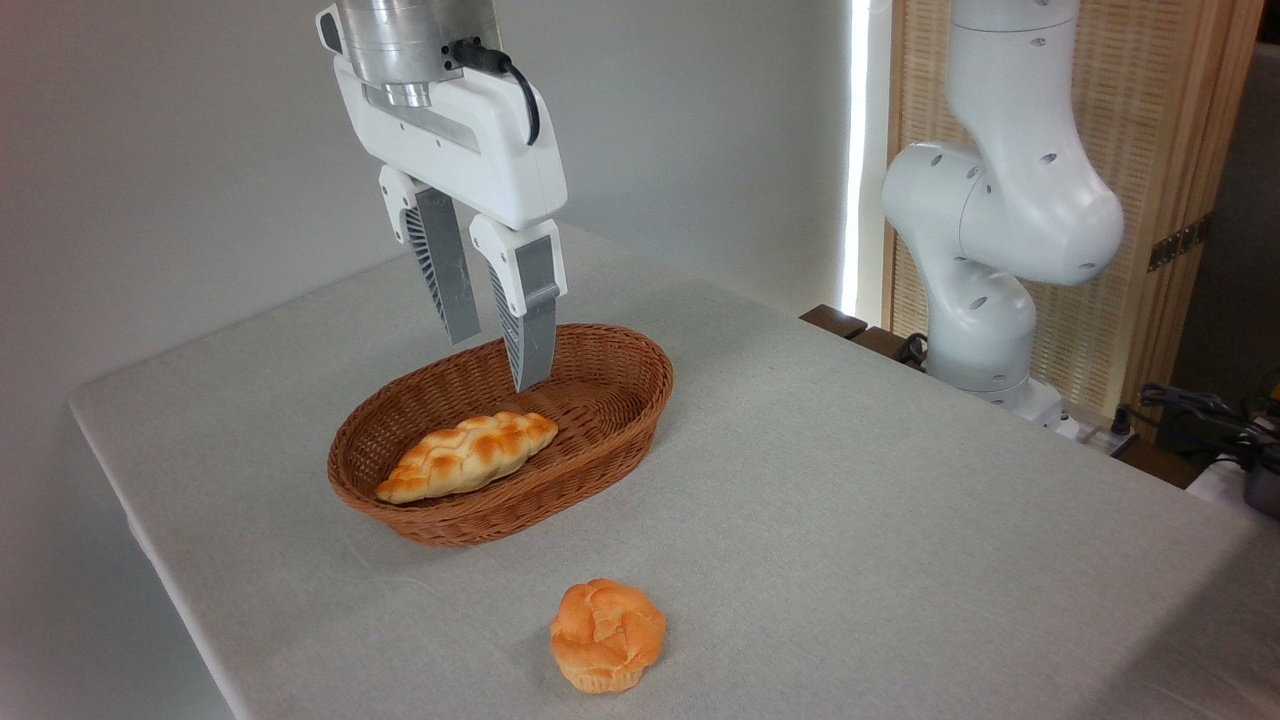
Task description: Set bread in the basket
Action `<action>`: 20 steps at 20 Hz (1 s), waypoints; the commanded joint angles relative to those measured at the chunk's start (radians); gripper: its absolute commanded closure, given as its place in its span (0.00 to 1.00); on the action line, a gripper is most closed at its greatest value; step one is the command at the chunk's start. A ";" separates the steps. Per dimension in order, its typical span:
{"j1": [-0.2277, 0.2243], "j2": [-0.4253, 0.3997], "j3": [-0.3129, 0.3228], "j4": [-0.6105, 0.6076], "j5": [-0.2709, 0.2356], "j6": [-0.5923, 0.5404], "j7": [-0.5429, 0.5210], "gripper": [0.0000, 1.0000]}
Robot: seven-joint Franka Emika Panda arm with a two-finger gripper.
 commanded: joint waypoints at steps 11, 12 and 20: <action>-0.008 -0.003 0.012 0.002 0.009 0.001 0.013 0.00; -0.008 -0.002 0.011 0.002 0.009 0.001 0.012 0.00; -0.008 -0.002 0.012 0.001 0.009 0.019 0.006 0.00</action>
